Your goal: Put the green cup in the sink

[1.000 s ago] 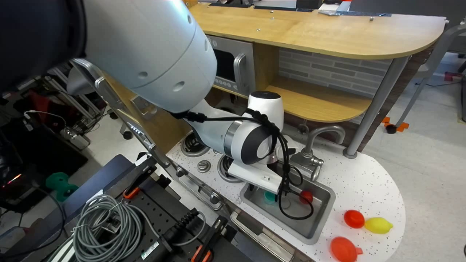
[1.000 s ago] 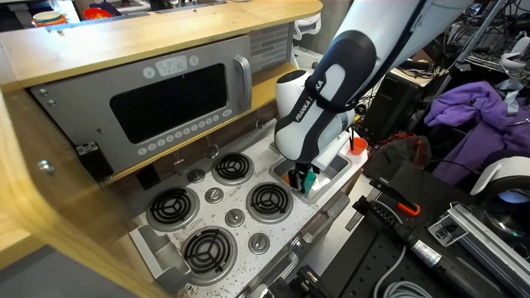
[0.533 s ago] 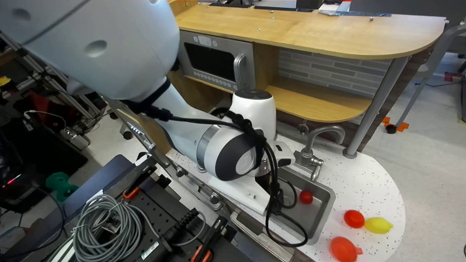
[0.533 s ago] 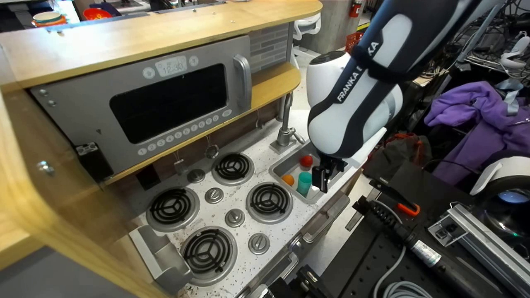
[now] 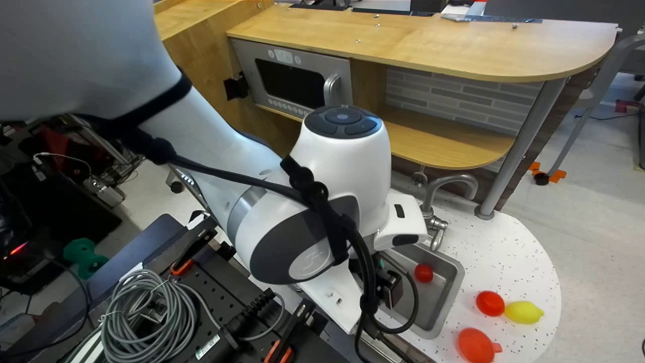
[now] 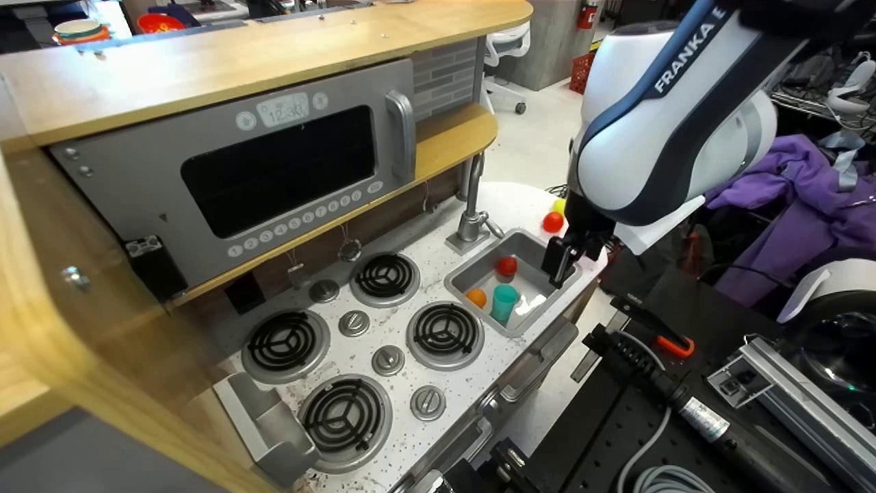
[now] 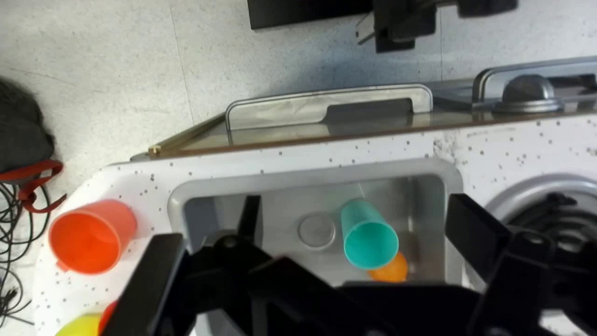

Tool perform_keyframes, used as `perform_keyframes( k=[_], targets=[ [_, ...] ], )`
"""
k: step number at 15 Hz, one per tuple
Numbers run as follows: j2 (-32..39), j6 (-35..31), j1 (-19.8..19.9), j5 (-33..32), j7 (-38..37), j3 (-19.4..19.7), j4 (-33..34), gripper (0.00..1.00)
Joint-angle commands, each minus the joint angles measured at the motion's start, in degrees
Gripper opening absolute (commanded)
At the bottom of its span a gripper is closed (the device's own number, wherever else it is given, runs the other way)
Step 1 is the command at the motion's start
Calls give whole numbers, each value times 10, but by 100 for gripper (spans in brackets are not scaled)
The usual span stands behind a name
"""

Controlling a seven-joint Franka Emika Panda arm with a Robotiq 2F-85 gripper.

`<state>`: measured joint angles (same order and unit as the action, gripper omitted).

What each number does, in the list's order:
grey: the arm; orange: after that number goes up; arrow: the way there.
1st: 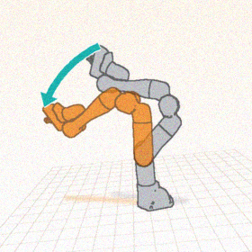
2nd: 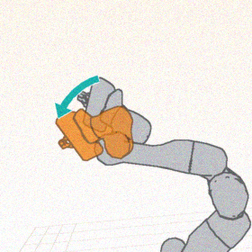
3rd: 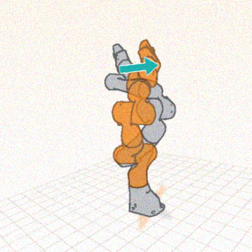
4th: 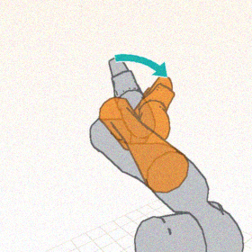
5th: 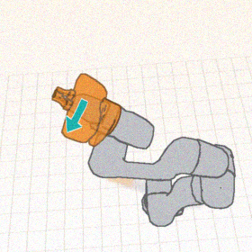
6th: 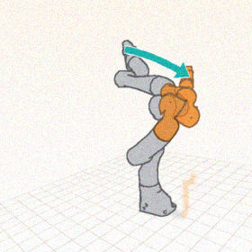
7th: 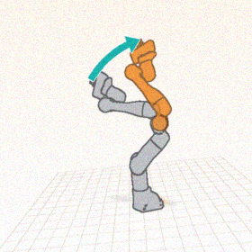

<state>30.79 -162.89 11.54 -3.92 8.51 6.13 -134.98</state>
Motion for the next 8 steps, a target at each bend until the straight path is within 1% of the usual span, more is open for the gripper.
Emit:
perform_keyframes(
  k=[1,3,4,5,6,8],
  targets=[
    [-91,-19,14,34,-2,-28,-46,100],
    [-125,13,9,50,-1,-39,-47,100],
    [-133,38,1,58,-12,-39,-40,100],
    [-95,8,0,44,-2,-27,-24,100],
    [-105,14,-2,45,-2,-28,-25,100],
    [-103,14,-3,45,-2,-27,-25,100]
  ],
)
